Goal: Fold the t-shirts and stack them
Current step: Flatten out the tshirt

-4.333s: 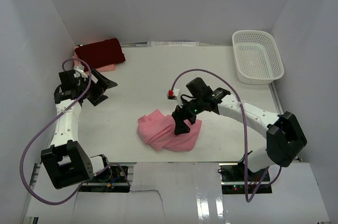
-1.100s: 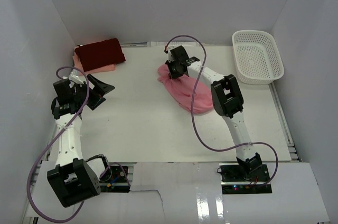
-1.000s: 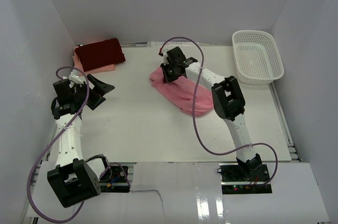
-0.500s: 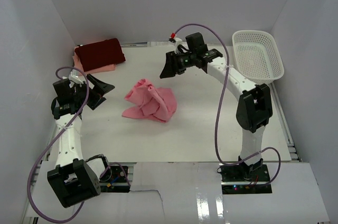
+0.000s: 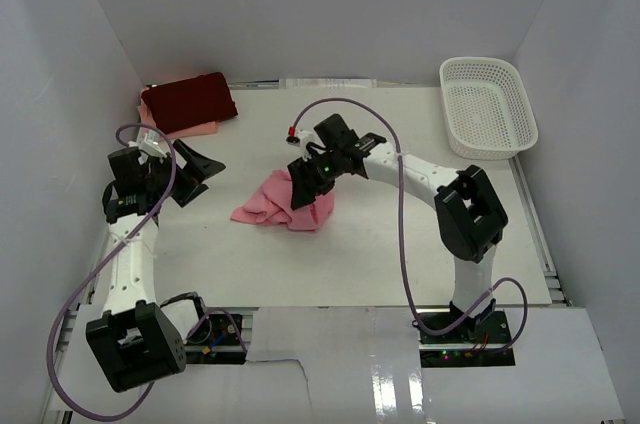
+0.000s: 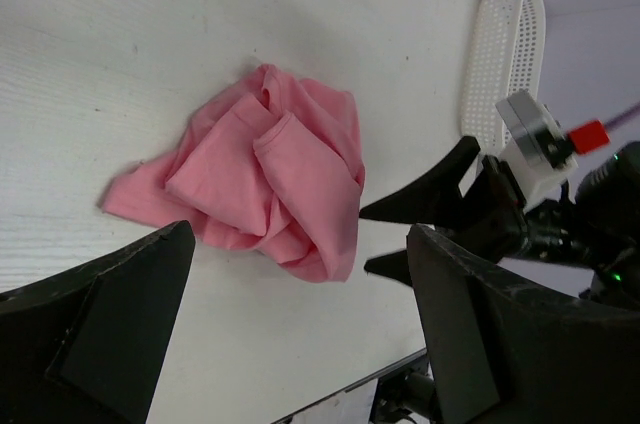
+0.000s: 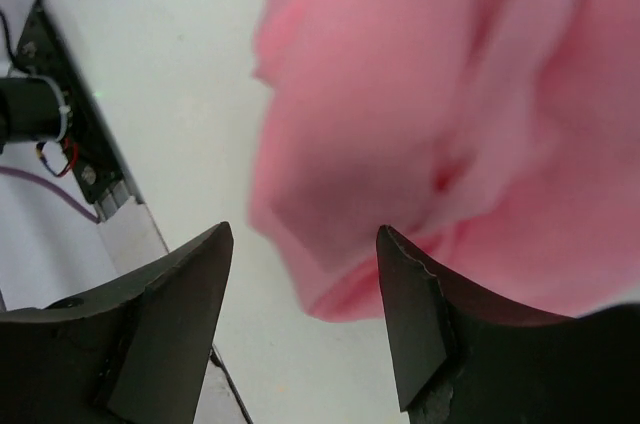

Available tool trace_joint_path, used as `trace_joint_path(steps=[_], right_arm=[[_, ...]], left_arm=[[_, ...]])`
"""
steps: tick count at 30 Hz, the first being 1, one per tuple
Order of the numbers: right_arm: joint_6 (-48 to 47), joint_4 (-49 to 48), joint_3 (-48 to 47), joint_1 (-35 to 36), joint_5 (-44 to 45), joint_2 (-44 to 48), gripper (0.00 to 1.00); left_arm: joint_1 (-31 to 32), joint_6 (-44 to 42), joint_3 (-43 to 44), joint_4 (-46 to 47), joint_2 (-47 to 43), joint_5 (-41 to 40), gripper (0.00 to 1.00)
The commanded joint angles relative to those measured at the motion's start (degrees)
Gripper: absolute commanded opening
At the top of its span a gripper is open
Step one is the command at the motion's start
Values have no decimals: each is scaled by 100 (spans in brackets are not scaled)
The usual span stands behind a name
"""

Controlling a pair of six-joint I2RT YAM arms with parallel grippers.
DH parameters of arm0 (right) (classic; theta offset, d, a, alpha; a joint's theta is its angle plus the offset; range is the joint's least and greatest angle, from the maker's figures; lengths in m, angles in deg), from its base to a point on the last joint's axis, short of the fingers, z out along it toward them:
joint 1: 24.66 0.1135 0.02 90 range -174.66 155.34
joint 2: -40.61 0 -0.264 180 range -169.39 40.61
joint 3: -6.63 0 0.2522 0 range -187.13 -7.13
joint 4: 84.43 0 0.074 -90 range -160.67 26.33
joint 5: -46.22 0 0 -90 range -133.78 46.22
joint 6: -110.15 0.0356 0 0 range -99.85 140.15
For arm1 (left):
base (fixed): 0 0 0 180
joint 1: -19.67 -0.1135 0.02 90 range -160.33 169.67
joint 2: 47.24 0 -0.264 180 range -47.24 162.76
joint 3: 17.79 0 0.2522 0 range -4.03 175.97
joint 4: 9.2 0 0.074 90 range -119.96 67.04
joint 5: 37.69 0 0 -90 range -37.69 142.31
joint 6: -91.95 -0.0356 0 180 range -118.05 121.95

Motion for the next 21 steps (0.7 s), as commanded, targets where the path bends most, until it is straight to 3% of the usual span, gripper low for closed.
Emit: trace_joint_path(steps=[1,7,10,14,21], right_arm=[[-286,-575,610,395,123,841,66],[-575,-675,596,975,306,1036,65],[-584,-657,508,1204,904,913,66],[-953,-1025,630,1556,2508,834,65],[-901,-2387,1351,2066,3830,1071,58]], left_arm=[[267,-165,50,66,58,29,98],[374,-104,-2,5,279,-200,98],[365,63,24,-4,278,-376,98],[251,274,103,-22,410,-280,98],[-758,450,164,119,683,388,98]])
